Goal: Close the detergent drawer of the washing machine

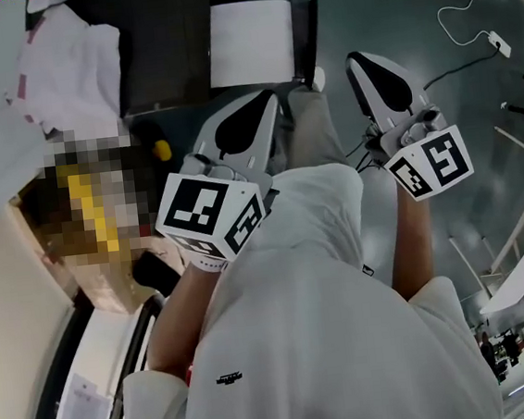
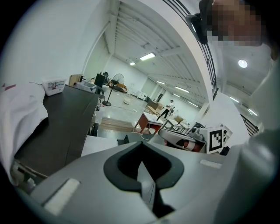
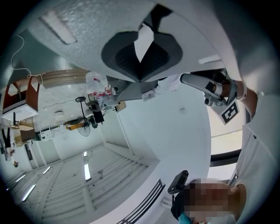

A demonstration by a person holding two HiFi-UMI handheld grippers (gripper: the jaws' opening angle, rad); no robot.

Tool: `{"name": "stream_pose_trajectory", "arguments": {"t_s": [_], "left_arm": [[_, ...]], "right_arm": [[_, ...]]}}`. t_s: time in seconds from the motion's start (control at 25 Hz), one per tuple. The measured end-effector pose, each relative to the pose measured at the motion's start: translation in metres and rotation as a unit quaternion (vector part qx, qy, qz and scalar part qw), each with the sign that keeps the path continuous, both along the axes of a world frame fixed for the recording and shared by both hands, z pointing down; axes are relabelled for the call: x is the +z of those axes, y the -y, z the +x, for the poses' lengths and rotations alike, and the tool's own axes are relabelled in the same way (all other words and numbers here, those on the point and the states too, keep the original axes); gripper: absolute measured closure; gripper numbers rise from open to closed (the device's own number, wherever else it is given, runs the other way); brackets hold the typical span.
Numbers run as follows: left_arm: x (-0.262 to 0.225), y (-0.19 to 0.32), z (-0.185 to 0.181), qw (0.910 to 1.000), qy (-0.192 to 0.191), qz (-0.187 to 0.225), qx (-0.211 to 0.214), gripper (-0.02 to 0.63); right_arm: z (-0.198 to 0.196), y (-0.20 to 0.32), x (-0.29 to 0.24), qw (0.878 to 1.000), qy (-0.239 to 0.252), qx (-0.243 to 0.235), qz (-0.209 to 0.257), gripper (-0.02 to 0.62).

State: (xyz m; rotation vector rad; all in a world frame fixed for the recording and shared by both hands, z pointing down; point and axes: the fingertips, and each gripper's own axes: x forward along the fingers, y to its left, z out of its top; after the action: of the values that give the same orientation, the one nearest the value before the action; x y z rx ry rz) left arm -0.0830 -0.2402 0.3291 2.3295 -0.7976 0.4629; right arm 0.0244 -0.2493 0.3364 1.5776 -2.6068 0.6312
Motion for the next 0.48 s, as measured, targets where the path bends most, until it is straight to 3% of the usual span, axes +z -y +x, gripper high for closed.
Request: {"name": "stream_pose_trajectory", "arguments": {"t_s": [0.48], "left_arm": [[0.038, 0.018, 0.011, 0.9994, 0.023, -0.022, -0.012, 0.589]], "right_arm": [[0.008, 0.02, 0.06, 0.999, 0.002, -0.041, -0.016, 0.594]]}}
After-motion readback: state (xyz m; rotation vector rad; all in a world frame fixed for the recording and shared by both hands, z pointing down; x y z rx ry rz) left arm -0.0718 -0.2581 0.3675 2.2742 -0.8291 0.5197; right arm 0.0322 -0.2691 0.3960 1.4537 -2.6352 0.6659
